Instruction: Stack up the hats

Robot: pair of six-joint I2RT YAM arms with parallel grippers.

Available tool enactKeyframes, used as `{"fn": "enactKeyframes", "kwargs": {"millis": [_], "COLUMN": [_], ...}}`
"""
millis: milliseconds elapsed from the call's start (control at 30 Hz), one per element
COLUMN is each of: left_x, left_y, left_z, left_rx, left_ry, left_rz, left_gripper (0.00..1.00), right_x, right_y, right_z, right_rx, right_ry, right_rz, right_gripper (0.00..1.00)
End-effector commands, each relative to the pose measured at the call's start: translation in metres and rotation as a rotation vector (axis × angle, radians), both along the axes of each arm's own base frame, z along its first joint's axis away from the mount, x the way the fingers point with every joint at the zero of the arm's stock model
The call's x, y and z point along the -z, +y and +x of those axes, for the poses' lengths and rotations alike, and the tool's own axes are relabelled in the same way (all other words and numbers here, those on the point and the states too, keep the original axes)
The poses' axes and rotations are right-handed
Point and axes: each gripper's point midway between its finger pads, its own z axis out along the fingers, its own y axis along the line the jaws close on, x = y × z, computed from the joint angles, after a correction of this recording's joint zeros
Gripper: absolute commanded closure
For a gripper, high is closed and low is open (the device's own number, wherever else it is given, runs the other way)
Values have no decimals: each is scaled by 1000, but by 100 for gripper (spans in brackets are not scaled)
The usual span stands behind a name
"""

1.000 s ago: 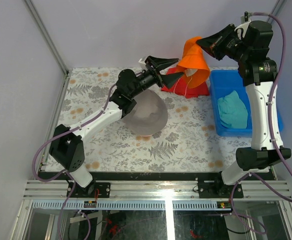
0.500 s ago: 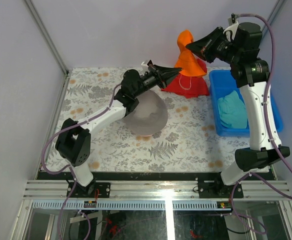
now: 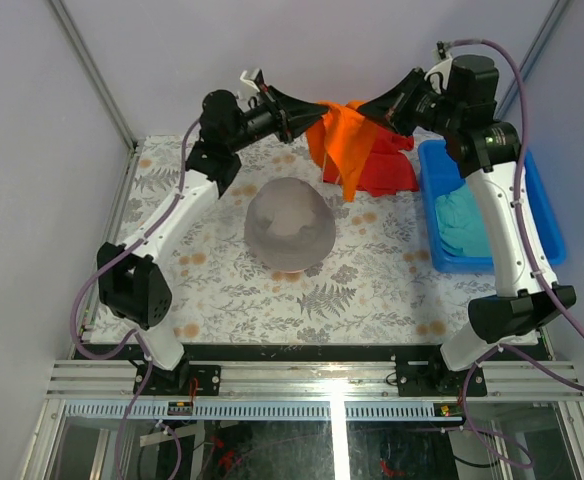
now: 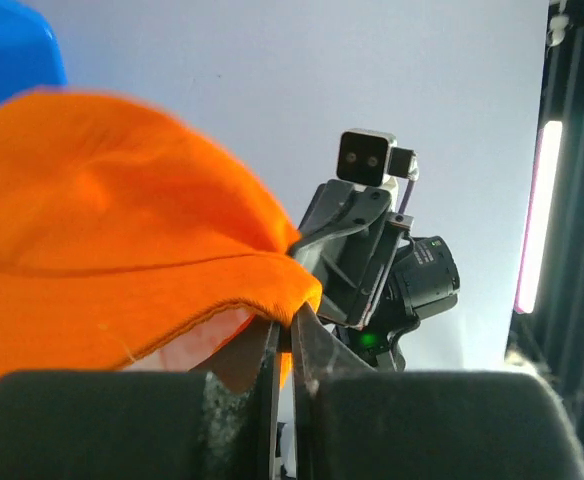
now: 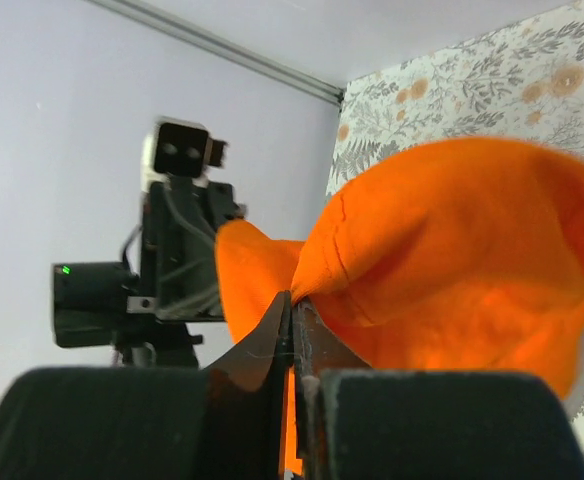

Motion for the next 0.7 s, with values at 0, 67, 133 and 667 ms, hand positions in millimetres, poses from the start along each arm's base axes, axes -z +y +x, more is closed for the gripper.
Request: {"fn": "enactKeyframes", "kwargs": {"millis": [0, 67, 133, 667], "left_x": [-15, -14, -10, 71], "left_y": [27, 33, 40, 66], "left_z": [4, 4, 5, -8], "left_rx": [-26, -5, 5, 76], "left_ry": [-154, -185, -213, -230], "left_rz": [153, 202, 246, 293], "left_gripper": [100, 100, 100, 100], "right_x": [-6, 0, 5, 42], "right_y": [13, 18, 23, 51], "right_z": [-3, -2, 0, 7], "right_rx": [-35, -39, -49, -114], "right_ry": [-76, -78, -78, -65], "right_rz": [-34, -49, -59, -139], "right_gripper": [100, 100, 100, 100]}}
